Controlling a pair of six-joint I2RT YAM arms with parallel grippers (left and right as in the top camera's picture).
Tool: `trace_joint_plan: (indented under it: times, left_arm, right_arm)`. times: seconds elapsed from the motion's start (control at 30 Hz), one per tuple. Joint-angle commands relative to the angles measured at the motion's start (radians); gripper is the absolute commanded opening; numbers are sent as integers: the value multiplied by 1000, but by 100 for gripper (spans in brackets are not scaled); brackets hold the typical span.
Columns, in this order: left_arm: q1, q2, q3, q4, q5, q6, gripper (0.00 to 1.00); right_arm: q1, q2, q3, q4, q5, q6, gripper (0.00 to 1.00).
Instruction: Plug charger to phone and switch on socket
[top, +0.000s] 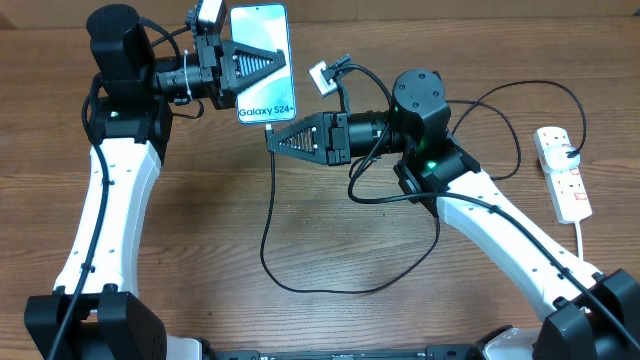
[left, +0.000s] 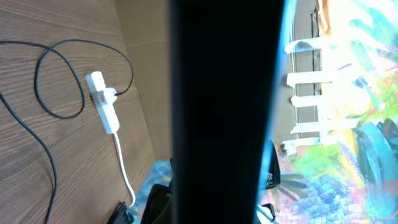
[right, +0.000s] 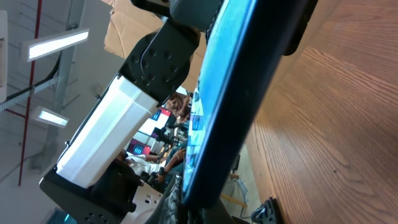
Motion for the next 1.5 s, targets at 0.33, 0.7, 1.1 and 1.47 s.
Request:
trace_joint_plan:
  times: [0.33, 0.7, 1.1, 1.47]
  left_arm:
    - [-2, -10, 14, 3, 20, 24, 4]
    - [-2, -10, 14, 4, 19, 25, 4]
    - [-2, -10, 14, 3, 19, 43, 4]
    - [-2, -10, 14, 3, 20, 43, 4]
  right_arm:
    - [-7, 0, 7, -15, 44, 21, 4]
    - [-5, 0, 7, -14, 24, 27, 4]
    - [-5, 0, 7, -13, 7, 27, 4]
    - [-5, 0, 7, 2, 8, 50, 4]
